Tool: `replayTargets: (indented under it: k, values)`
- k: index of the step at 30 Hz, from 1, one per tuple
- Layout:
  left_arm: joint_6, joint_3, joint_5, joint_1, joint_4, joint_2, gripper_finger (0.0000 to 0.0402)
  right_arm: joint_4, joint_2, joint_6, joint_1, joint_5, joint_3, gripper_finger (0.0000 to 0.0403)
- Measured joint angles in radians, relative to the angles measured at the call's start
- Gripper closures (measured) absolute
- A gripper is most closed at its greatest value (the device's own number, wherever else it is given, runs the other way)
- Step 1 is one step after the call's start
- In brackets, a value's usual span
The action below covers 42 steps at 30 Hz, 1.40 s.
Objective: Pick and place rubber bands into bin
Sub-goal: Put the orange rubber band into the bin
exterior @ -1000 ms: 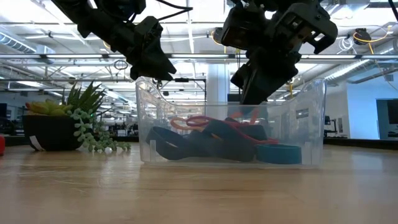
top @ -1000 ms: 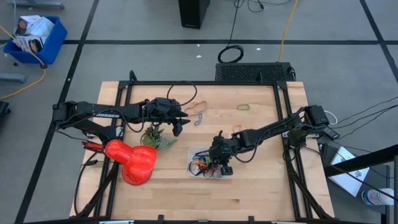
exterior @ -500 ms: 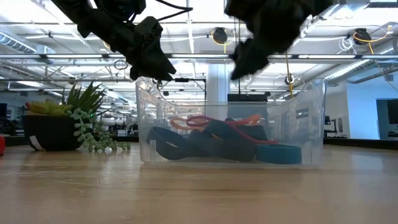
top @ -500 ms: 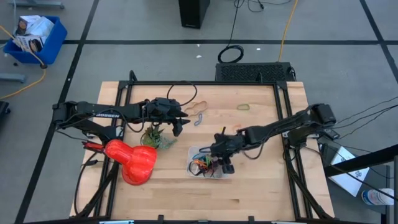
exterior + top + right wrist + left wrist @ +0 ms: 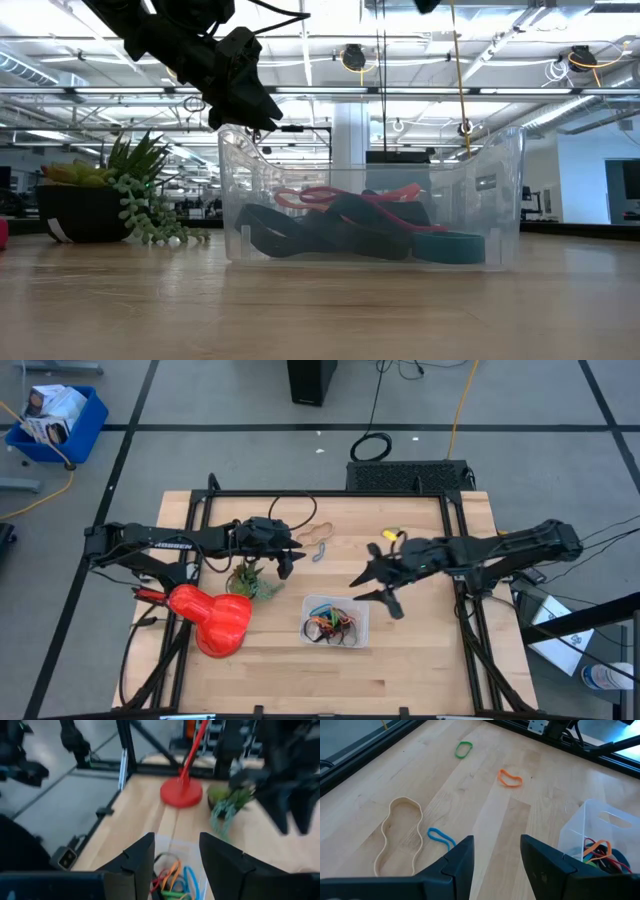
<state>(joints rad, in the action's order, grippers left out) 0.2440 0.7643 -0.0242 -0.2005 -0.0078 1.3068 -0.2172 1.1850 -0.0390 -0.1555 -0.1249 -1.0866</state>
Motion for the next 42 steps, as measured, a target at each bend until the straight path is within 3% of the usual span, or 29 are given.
replayTargets:
  k: [7, 12, 16, 23, 26, 32, 36, 42]
  values:
    - [0.0, 0.0, 0.0, 0.0, -0.001, 0.0, 0.0233, -0.064, -0.07, -0.001, 0.0, 0.194, 0.0, 0.0255]
    - [0.0, 0.0, 0.0, 0.0, -0.001, 0.0, 0.0234, -0.215, -0.077, -0.01, 0.006, 0.407, 0.0, 0.0261]
    - [0.0, 0.0, 0.0, 0.0, -0.002, 0.0, 0.0234, -0.332, -0.064, -0.104, 0.05, 0.494, 0.0, 0.0266]
    - [-0.005, 0.0, 0.0, 0.0, 0.001, 0.0, 0.0234, -0.456, -0.003, -0.181, 0.184, 0.49, 0.0, 0.0273]
    - [-0.005, 0.0, 0.0, 0.0, 0.001, 0.0, 0.0233, -0.512, 0.036, -0.116, 0.23, 0.474, 0.0, 0.0273]
    - [-0.005, 0.0, 0.0, 0.0, -0.007, 0.0, 0.0233, -0.556, 0.107, 0.026, 0.311, 0.326, 0.043, 0.0273]
    - [-0.005, 0.0, 0.0, 0.0, -0.016, 0.0, 0.0233, -0.503, 0.132, 0.072, 0.35, 0.304, 0.134, 0.0273]
    - [-0.005, 0.0, 0.0, 0.0, -0.019, 0.0, 0.0233, -0.234, 0.136, 0.073, 0.379, 0.303, 0.318, 0.0273]
